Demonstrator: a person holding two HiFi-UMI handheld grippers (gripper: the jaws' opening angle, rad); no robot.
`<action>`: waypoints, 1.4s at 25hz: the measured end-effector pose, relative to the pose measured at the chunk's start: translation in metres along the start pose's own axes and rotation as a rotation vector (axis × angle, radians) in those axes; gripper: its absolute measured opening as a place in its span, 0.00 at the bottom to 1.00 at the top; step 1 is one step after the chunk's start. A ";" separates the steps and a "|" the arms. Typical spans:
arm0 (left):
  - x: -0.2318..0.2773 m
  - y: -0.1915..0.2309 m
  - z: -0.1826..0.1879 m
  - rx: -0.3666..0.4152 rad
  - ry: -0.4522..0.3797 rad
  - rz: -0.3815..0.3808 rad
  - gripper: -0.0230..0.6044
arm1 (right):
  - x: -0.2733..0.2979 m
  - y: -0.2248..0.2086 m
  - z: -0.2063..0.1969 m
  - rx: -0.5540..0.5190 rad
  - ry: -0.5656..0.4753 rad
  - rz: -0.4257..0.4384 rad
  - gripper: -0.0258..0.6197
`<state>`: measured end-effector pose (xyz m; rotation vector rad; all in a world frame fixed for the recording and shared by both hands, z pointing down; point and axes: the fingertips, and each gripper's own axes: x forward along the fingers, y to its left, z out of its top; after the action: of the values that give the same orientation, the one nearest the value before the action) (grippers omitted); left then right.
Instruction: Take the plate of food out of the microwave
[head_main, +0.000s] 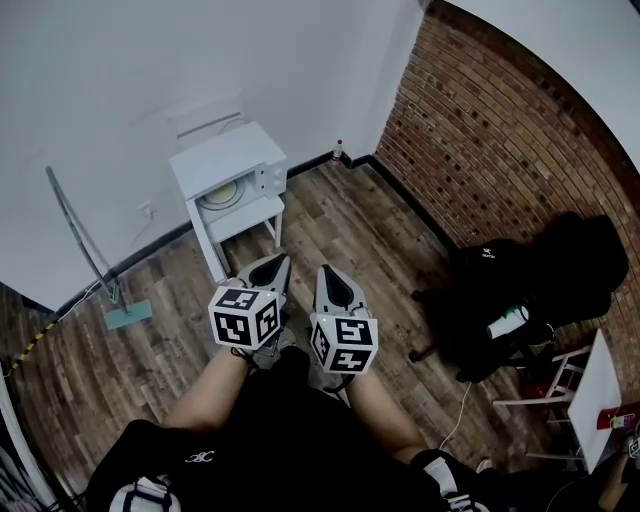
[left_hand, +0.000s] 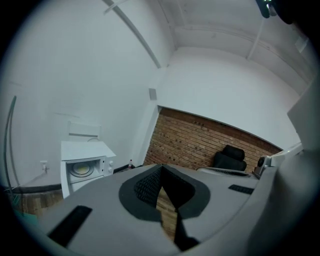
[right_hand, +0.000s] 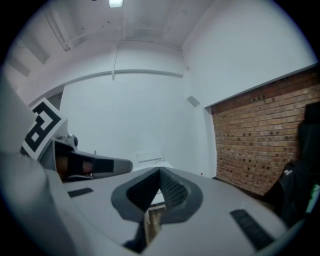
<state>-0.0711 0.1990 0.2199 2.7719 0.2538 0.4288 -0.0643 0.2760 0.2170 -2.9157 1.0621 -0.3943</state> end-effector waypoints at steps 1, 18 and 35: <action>0.013 0.004 0.002 -0.008 0.004 -0.003 0.03 | 0.010 -0.007 0.002 -0.001 0.005 -0.004 0.06; 0.190 0.109 0.099 -0.113 -0.042 0.017 0.03 | 0.214 -0.071 0.069 -0.063 0.031 0.041 0.06; 0.131 0.271 0.109 -0.281 -0.189 0.452 0.03 | 0.350 0.056 0.055 -0.186 0.125 0.487 0.06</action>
<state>0.1209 -0.0562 0.2487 2.5508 -0.4515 0.2758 0.1713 0.0066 0.2385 -2.6645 1.8533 -0.4817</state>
